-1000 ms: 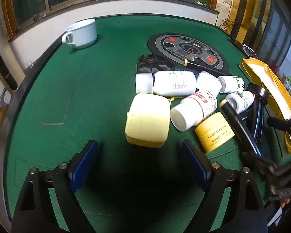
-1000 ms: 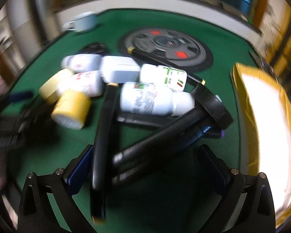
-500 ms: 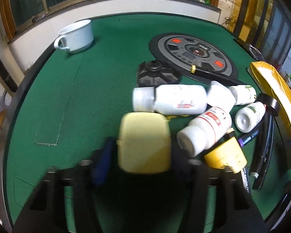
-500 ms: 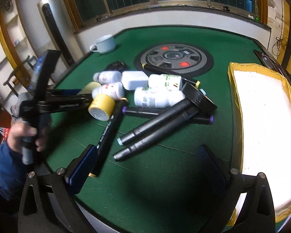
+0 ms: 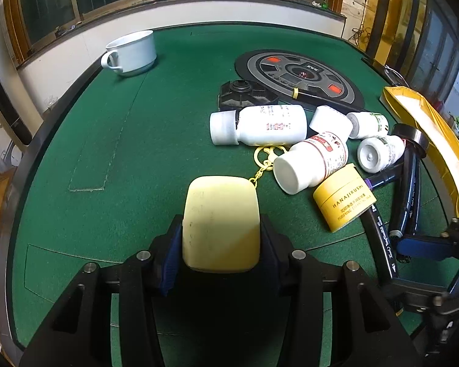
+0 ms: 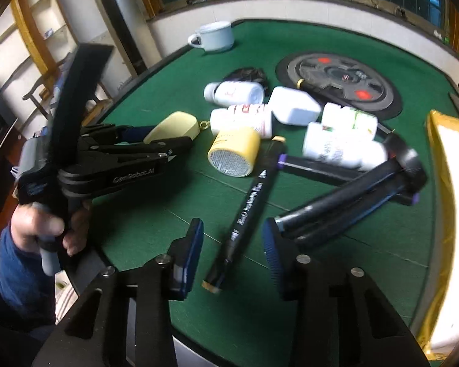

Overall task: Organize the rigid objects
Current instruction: 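Grasp the cream-yellow block with the left tool while the right tool grasps a black marker, then carry the block and marker with both tools over the yellow-rimmed tray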

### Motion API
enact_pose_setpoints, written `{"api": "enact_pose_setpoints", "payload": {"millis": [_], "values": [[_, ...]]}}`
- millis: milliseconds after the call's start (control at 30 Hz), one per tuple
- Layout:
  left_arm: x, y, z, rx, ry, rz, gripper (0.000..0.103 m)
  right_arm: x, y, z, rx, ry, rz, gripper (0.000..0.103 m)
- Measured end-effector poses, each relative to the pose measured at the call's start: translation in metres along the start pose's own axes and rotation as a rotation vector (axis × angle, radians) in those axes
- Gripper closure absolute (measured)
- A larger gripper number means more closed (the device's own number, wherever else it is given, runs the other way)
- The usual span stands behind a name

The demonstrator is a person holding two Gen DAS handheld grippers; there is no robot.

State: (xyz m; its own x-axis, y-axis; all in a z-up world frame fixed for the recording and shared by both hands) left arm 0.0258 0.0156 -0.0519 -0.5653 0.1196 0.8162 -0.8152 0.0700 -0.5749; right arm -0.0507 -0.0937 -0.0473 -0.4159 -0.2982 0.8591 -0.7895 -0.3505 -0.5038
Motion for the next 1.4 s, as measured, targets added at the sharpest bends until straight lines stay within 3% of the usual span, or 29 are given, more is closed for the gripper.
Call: {"api": "enact_pose_setpoints", "payload": {"millis": [200, 400, 467, 867, 1033, 1400], "values": [[0.000, 0.001, 0.001, -0.002, -0.002, 0.009, 0.056, -0.020, -0.005, 0.007, -0.034, 0.055, -0.038, 0.083], [-0.002, -0.002, 0.000, -0.009, 0.004, 0.007, 0.053, -0.026, -0.017, 0.006, 0.008, 0.118, -0.058, 0.083], [-0.001, -0.001, 0.000, -0.004, 0.006, 0.015, 0.057, -0.027, -0.018, 0.006, 0.012, 0.123, -0.059, 0.084], [0.014, 0.010, 0.001, 0.038, 0.054, 0.012, 0.058, 0.001, 0.008, 0.029, -0.116, 0.003, -0.018, 0.089], [0.019, 0.014, 0.002, 0.010, 0.016, 0.005, 0.058, 0.000, 0.019, 0.026, -0.079, 0.002, -0.050, 0.089], [0.010, 0.014, 0.001, 0.013, -0.006, -0.014, 0.057, -0.013, 0.015, 0.018, -0.014, 0.095, -0.056, 0.089]]}}
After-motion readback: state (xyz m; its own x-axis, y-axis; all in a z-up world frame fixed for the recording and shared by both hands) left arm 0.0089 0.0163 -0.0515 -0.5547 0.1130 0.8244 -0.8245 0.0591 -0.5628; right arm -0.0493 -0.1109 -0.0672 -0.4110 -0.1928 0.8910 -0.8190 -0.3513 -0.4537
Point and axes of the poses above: each gripper's, at about its wrist camera, not at the fingertips, and x roughly against the way its jaws point, z to its right, y to its underside, the point moved 7 cm from there along -x, roughly the way its jaws point, and after that the axes turned 4 degrees about y, right-handed, at the moved point
